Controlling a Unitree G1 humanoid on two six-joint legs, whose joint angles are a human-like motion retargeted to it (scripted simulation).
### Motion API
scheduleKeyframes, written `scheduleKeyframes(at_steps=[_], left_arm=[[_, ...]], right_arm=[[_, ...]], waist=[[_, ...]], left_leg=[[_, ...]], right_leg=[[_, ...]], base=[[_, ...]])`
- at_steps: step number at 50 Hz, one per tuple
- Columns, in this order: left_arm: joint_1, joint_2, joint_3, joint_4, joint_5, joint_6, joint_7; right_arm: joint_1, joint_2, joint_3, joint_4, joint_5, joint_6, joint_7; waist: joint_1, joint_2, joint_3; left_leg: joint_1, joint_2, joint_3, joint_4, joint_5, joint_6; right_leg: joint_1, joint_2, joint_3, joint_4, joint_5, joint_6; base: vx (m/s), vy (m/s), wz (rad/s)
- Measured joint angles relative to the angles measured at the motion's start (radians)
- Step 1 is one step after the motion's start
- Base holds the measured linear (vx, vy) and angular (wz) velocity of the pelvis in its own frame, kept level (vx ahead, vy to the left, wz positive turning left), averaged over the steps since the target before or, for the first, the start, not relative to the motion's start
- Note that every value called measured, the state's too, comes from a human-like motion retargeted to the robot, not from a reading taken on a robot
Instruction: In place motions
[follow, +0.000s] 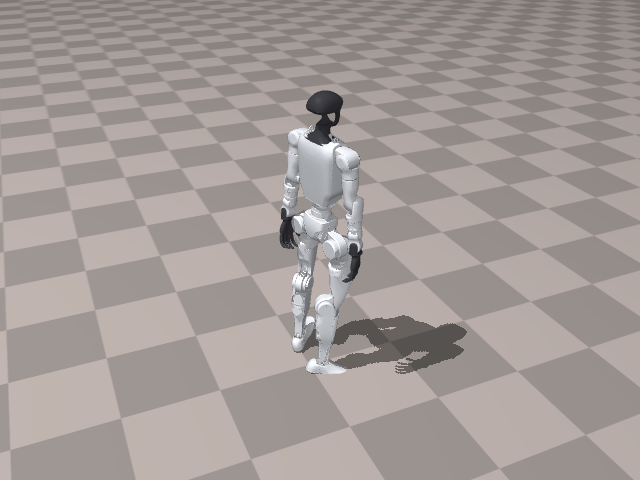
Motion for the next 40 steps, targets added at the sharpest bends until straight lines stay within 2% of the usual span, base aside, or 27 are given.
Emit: scheduleKeyframes(at_steps=[12, 27, 35, 40], left_arm=[[-0.004, -0.003, -0.02, -0.011, 0.006, -0.002, -0.009], [0.008, 0.011, 0.015, 0.031, 0.009, 0.009, 0.004], [0.012, 0.03, 0.031, -0.012, -0.001, 0.003, 0.015], [0.019, 0.032, 0.036, -0.052, -0.028, -0.013, 0.048]], right_arm=[[0.006, -0.006, -0.013, 0.007, -0.003, 0.007, -0.001], [-0.016, 0.014, 0.029, -0.105, 0.016, -0.015, -0.015], [0.012, 0.0, -0.008, -0.105, 0.006, -0.013, -0.02], [0.022, -0.023, -0.064, -0.055, 0.018, 0.006, -0.021]], waist=[[0.0, 0.009, 0.002], [-0.03, 0.064, 0.026], [-0.074, 0.052, 0.025], [-0.079, 0.027, 0.018]], left_leg=[[0.001, -0.001, 0.021, -0.004, -0.003, -0.002], [0.028, 0.057, 0.083, -0.008, 0.023, -0.017], [0.027, 0.108, 0.068, 0.045, 0.105, -0.04], [0.012, 0.154, 0.089, 0.114, 0.222, -0.066]], right_leg=[[-0.008, 0.002, 0.012, -0.002, 0.005, -0.005], [-0.057, 0.038, 0.101, 0.041, -0.012, -0.024], [-0.039, 0.075, 0.133, 0.039, -0.068, -0.025], [-0.038, 0.088, 0.147, 0.044, -0.095, -0.033]], base=[[0.0, 0.0, -0.08], [-0.04, -0.1, -0.28], [-0.04, -0.24, 0.06], [-0.06, -0.27, -0.01]])
